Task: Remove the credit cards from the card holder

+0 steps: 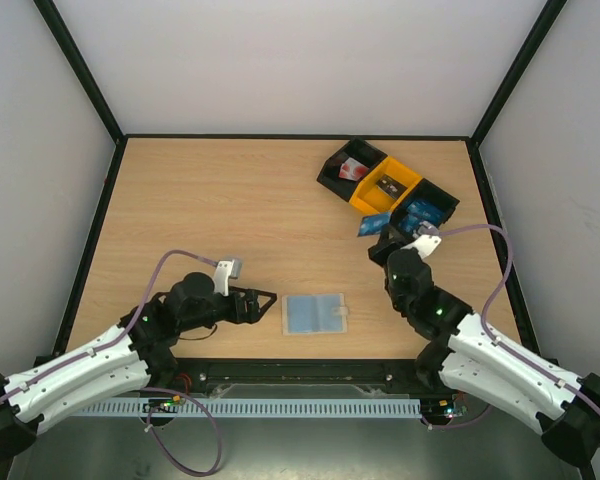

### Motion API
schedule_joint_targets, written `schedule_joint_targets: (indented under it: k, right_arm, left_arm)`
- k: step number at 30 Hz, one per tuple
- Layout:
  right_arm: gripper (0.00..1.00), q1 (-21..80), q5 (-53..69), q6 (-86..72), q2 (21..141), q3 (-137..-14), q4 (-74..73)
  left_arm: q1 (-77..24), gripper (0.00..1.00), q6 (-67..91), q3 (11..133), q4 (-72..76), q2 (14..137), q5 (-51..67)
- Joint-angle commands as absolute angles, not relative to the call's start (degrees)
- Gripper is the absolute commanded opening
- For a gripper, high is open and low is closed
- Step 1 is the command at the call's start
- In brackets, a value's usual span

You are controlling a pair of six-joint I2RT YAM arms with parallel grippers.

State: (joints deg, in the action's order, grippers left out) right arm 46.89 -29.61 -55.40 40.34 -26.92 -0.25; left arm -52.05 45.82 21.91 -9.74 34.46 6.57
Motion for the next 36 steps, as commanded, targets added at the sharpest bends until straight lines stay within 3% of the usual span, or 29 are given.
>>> schedule_joint_targets:
  k: [1, 17, 36]
  right_arm:
    - [0.02, 41.71, -39.91, -50.63, 42.97, -31.33, -0.82]
    - [0.02, 10.72, -23.77, -50.40, 62.38, -30.66, 17.13]
    - [0.02, 4.56, -22.39, -50.60, 84.21, -37.28, 31.00]
  left_arm:
    - [-51.69, 1.00, 48.70, 19.16, -7.71, 33.28, 6.92]
    - [-51.68, 1.00, 51.96, 16.40, -2.60, 31.77, 8.22]
    - [-51.48, 1.00, 49.68, 18.49, -3.72, 32.17, 8.06]
